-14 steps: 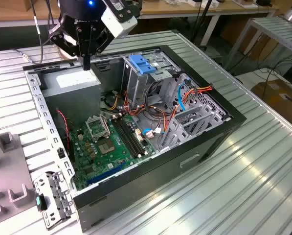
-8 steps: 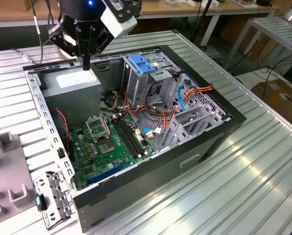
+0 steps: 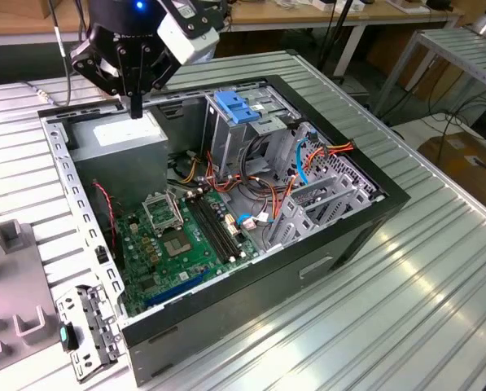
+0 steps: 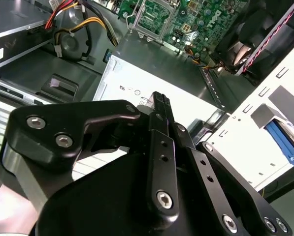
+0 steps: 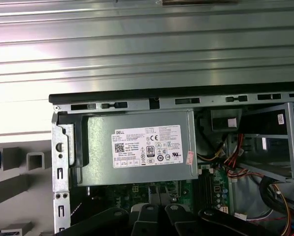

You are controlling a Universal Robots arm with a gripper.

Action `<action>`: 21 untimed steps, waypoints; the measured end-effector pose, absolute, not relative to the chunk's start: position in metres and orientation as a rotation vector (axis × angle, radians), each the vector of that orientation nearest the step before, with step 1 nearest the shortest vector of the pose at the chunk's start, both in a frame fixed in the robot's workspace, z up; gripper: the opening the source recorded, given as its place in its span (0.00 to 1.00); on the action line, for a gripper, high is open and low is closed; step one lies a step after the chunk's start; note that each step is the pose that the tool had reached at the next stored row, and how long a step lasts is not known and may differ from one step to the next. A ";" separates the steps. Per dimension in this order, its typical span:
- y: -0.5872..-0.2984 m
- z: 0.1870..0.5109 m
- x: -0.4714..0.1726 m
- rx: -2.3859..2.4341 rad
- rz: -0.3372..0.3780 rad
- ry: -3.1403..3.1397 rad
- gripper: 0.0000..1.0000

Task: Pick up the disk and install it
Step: 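Reach for the disk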

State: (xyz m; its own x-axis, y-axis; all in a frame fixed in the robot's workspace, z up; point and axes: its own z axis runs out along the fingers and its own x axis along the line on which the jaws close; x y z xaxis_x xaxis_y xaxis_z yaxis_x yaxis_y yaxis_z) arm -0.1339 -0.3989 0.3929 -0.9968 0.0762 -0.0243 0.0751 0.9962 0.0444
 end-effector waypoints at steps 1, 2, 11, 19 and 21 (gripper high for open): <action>-0.399 0.393 -0.135 0.118 0.068 3.113 0.11; -0.399 0.393 -0.136 0.118 0.068 3.113 0.11; -0.399 0.392 -0.143 0.118 0.068 3.114 0.11; -0.399 0.392 -0.149 0.118 0.068 3.116 0.11; -0.399 0.391 -0.151 0.118 0.067 3.116 0.11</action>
State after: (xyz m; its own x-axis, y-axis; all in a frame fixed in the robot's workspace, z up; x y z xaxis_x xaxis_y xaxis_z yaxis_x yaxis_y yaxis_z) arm -0.1505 -0.3989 0.3913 -0.9969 0.0762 -0.0206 0.0753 0.9962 0.0440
